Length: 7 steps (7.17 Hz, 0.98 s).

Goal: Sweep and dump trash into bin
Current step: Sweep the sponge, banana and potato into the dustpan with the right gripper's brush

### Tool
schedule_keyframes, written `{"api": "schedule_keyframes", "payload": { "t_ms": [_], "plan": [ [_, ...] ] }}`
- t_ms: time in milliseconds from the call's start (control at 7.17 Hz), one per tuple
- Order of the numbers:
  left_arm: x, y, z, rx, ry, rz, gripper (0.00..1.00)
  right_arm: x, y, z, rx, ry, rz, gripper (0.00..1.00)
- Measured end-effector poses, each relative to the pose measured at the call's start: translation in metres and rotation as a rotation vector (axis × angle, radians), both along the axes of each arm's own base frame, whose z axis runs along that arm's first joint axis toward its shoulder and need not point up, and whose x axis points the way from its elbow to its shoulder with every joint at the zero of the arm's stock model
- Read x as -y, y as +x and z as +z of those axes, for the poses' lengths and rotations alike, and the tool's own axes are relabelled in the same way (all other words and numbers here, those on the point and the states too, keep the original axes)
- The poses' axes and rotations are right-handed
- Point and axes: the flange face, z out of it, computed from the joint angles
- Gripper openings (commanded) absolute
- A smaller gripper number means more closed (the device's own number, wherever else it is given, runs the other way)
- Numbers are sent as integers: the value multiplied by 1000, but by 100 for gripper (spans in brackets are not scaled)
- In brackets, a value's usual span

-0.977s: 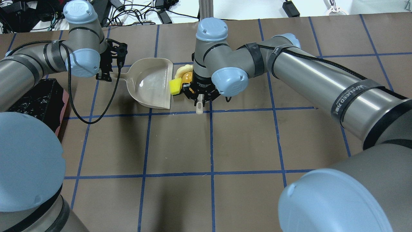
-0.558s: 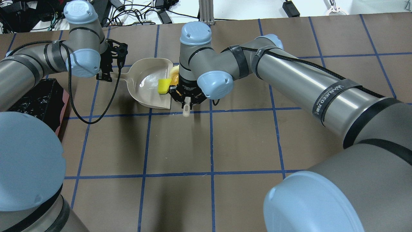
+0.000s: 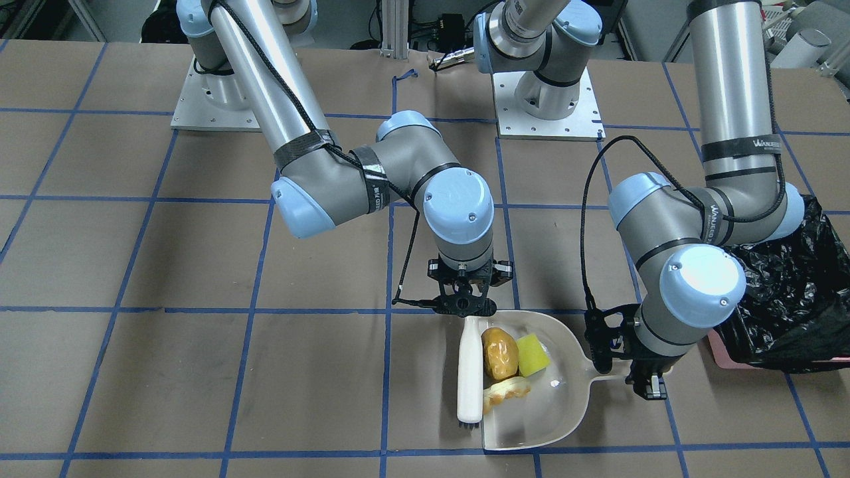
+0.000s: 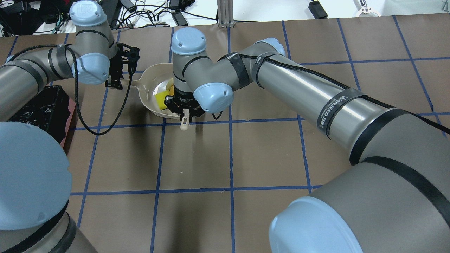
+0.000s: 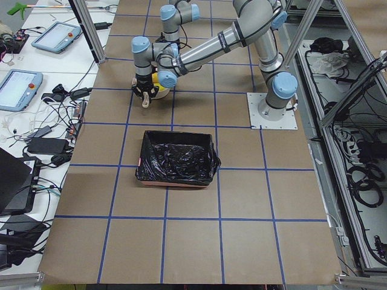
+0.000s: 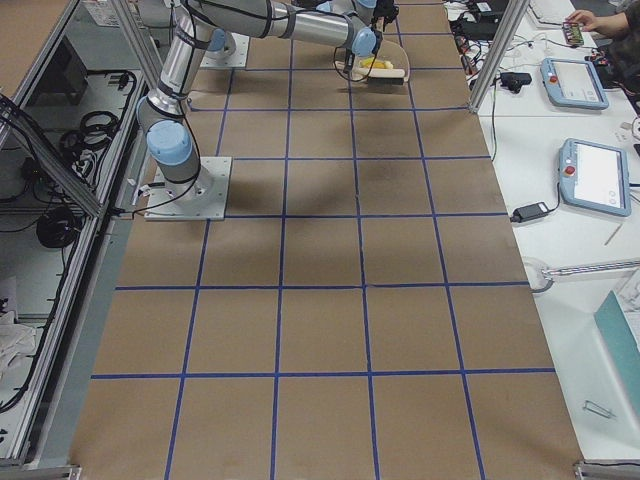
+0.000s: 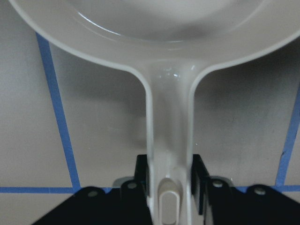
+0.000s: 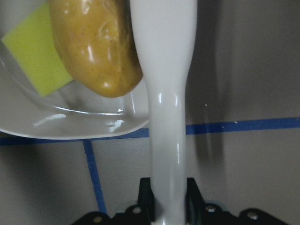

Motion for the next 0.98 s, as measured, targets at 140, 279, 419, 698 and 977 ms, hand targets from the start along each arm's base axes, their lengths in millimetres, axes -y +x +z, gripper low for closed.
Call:
{"api": "schedule_keyframes", "payload": {
  "t_ms": [140, 279, 419, 698, 977],
  "plan": [
    [0, 0, 0, 0, 0, 0, 5, -2, 6, 2, 21, 5, -9, 0],
    [0, 0, 0, 0, 0, 0, 5, -5, 12, 2, 38, 6, -20, 0],
    [0, 0, 0, 0, 0, 0, 5, -7, 19, 1, 50, 7, -34, 0],
    [0, 0, -1, 0, 1, 0, 5, -10, 37, 5, 85, 14, -72, 0],
    [0, 0, -1, 0, 1, 0, 5, -14, 48, 6, 89, 15, -73, 0]
  ]
}}
